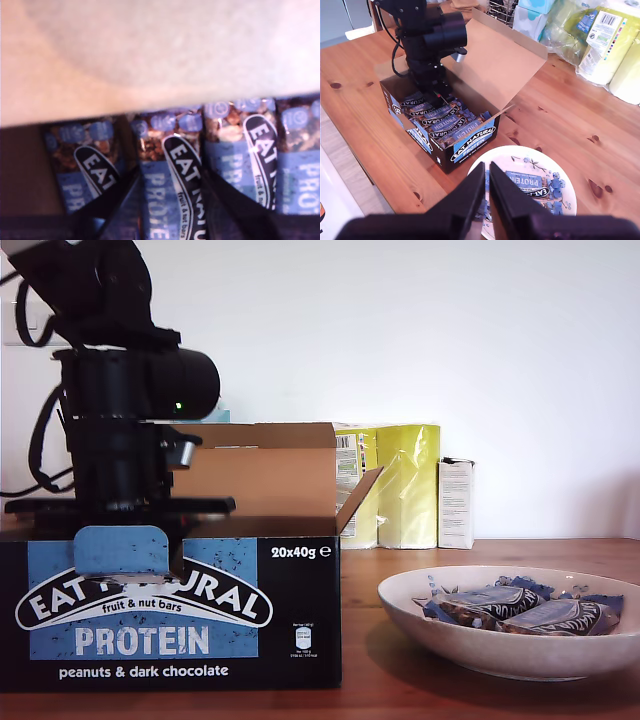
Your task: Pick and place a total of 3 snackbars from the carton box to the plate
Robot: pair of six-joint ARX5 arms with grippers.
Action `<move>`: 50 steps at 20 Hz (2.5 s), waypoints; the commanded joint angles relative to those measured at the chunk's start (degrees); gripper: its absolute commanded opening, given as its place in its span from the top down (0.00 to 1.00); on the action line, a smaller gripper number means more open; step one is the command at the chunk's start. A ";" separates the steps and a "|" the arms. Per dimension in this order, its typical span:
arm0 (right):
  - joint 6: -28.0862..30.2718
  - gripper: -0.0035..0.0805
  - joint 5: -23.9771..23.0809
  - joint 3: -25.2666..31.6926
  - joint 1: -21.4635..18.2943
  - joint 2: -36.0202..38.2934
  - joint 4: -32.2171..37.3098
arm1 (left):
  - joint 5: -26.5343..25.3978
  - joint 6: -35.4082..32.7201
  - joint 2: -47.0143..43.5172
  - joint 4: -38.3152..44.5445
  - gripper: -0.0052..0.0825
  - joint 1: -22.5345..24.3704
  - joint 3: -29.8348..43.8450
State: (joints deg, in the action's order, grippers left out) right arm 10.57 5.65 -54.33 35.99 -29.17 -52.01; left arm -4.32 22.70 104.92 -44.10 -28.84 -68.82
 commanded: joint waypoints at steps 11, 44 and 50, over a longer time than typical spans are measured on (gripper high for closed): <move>0.35 0.97 0.20 0.11 -0.11 -0.09 0.15 | 1.11 -5.77 -16.09 1.38 0.74 -1.22 -2.45; -1.70 0.97 -0.24 -8.00 -0.11 10.23 -13.03 | 26.49 -105.20 5.38 25.46 0.67 -26.16 -18.47; -1.53 0.97 -0.22 -8.00 -0.11 10.23 -11.61 | 28.41 -105.24 7.28 24.02 0.67 -25.51 -18.47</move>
State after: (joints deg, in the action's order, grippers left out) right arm 8.88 5.43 -62.57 36.01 -19.33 -64.14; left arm 23.55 -82.70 109.89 -20.38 -54.22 -88.25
